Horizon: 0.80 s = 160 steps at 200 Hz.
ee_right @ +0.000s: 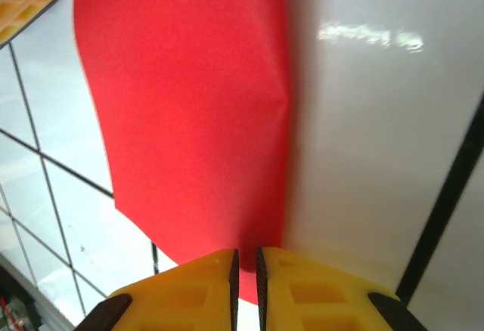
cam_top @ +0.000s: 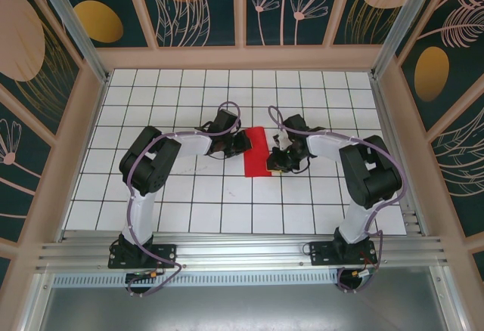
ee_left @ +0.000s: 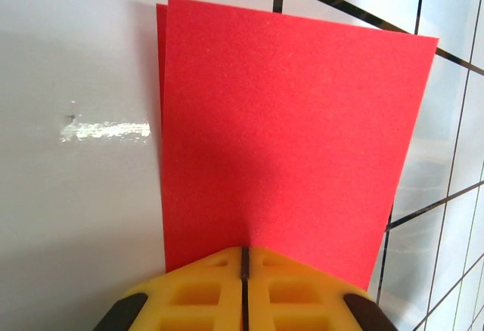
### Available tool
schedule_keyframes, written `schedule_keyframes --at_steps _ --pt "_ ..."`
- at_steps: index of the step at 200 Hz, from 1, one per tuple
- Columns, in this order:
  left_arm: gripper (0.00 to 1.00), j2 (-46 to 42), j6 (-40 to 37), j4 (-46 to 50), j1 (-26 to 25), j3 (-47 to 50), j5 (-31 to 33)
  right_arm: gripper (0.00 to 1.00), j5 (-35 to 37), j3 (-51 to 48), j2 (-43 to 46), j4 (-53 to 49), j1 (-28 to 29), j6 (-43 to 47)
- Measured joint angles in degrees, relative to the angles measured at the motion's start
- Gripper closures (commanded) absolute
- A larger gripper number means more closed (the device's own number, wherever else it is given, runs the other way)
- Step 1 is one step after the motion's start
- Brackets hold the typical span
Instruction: Fold a paper plane with a square sheet of paper (pick it up from the middle)
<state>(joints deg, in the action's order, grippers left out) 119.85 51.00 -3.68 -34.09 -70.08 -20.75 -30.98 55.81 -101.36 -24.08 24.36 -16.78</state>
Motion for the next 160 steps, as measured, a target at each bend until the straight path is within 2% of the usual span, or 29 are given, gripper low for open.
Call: schedule_keyframes --at_steps 45,98,160 --pt "0.91 0.04 -0.39 -0.22 0.00 0.00 0.00 0.86 -1.75 0.00 -0.02 0.04 0.35 -0.07" --pt "0.91 0.04 -0.63 -0.79 0.00 0.22 -0.04 0.86 0.28 -1.92 -0.02 -0.76 0.50 -0.31" --pt "0.91 0.04 -1.07 -1.03 0.00 0.33 -0.20 0.85 0.42 5.99 0.28 -0.70 1.92 -1.81"
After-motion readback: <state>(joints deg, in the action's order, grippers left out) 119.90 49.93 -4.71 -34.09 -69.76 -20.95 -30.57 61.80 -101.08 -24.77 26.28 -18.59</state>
